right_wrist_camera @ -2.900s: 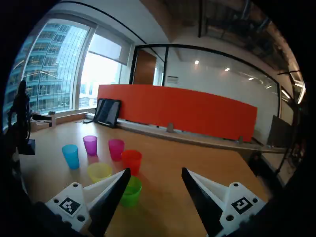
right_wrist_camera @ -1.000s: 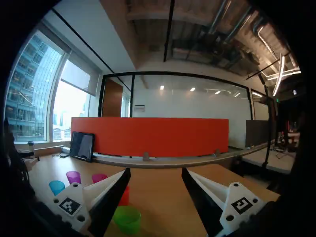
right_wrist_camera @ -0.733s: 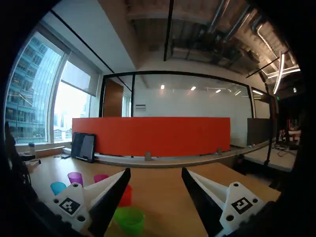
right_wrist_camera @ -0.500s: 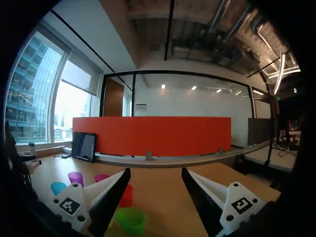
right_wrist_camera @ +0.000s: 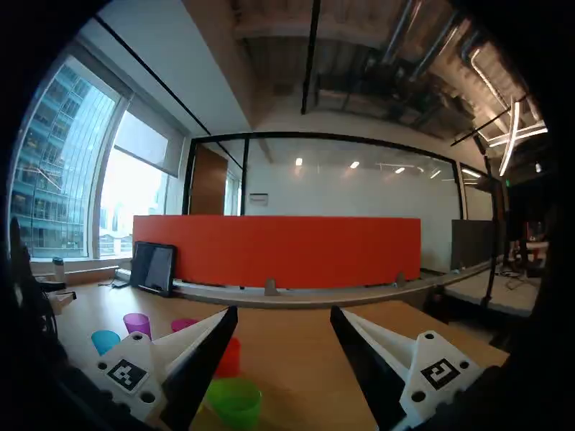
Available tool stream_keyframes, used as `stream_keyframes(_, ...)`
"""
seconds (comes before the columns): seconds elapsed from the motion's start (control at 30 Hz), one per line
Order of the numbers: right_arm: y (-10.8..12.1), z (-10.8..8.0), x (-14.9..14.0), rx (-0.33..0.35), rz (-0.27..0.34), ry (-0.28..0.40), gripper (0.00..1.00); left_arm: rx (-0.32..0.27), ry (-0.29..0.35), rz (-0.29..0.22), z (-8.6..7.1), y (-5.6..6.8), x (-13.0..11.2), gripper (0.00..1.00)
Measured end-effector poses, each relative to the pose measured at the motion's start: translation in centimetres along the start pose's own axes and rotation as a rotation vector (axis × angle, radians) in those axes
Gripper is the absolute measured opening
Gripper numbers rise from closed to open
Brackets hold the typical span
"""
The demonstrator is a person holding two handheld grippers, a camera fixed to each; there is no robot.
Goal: Pour water
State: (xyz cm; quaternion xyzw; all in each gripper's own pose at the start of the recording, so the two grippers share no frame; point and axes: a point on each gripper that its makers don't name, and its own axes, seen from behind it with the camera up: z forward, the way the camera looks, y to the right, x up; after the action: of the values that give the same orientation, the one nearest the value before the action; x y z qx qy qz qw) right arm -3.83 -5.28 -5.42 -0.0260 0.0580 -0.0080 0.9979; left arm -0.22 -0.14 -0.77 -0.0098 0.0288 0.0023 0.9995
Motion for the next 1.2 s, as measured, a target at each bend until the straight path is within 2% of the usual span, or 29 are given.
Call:
stream_keyframes(0.4,1.4,0.0,-0.4,0.021,-0.044,0.028,1.00,0.000,0.000,0.001,0.1,0.1,-0.1,0.98)
stream_keyframes(0.7,1.2,1.1,-1.6,0.022,-0.031,0.051,1.00,0.000,0.000,0.001,0.0,0.1,-0.1,0.98)
stream_keyframes(1.2,1.0,2.5,-7.0,-0.013,-0.009,-0.027,1.00,0.001,0.000,0.001,0.0,0.1,0.0,0.98)
